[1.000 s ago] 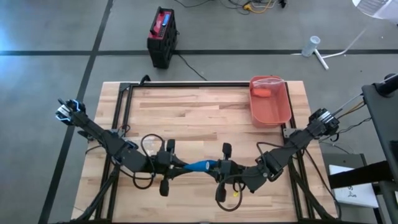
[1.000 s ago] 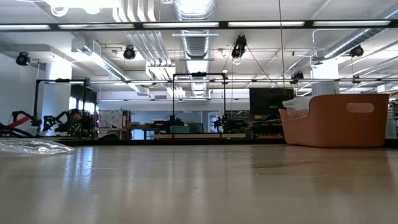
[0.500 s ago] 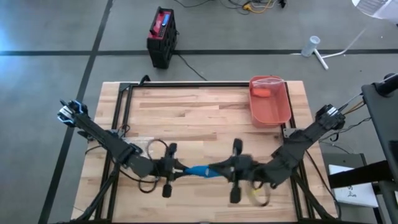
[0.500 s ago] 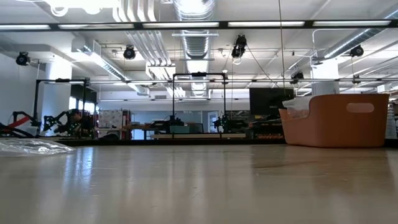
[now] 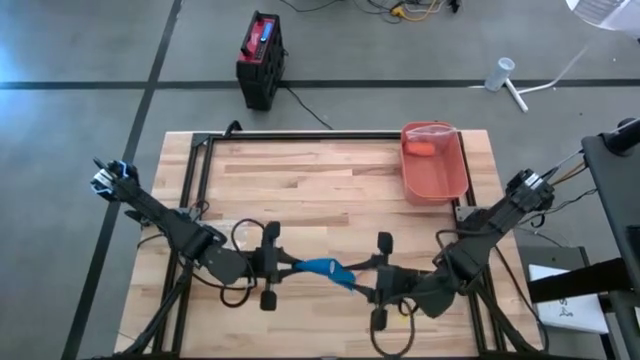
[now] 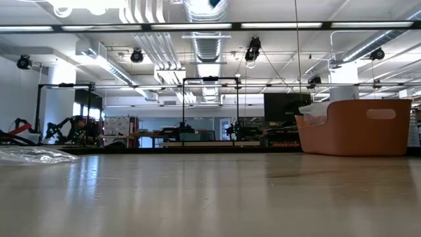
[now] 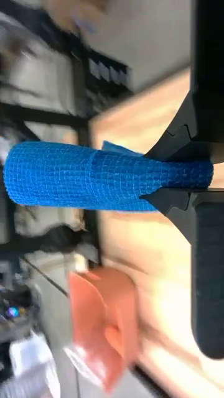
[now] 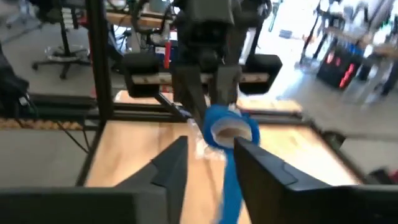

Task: Roll bandage
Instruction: Roll the blue bandage

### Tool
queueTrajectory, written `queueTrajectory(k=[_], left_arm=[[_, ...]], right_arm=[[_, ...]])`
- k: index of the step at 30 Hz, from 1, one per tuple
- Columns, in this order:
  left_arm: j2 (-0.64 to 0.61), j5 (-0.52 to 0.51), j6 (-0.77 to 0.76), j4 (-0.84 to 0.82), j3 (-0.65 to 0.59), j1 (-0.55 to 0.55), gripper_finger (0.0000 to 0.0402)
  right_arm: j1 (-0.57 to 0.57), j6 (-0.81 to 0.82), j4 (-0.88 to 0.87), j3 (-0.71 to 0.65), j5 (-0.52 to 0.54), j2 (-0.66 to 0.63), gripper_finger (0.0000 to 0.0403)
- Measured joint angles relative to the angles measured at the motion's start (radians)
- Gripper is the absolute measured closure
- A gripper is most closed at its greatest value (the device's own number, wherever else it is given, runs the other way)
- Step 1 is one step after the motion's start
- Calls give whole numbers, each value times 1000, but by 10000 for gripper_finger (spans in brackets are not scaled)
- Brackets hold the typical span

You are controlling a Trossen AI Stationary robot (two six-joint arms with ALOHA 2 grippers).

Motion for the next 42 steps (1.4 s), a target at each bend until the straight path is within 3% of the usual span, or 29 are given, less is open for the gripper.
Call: queueTrajectory(k=[5, 11, 19, 42], left_arm=[[6, -73, 51, -181, 63, -6, 380], [8, -86, 134, -199, 72, -6, 379], [7, -164, 173, -202, 72, -3, 376], [9, -165, 198, -197, 69, 0, 370]], right_arm=[[0, -145, 16, 2, 2, 7, 234], [-41, -144, 11, 1, 1, 9, 209], [-83, -122, 10, -1, -94, 21, 219], [-126, -104, -5, -3, -99, 57, 246]])
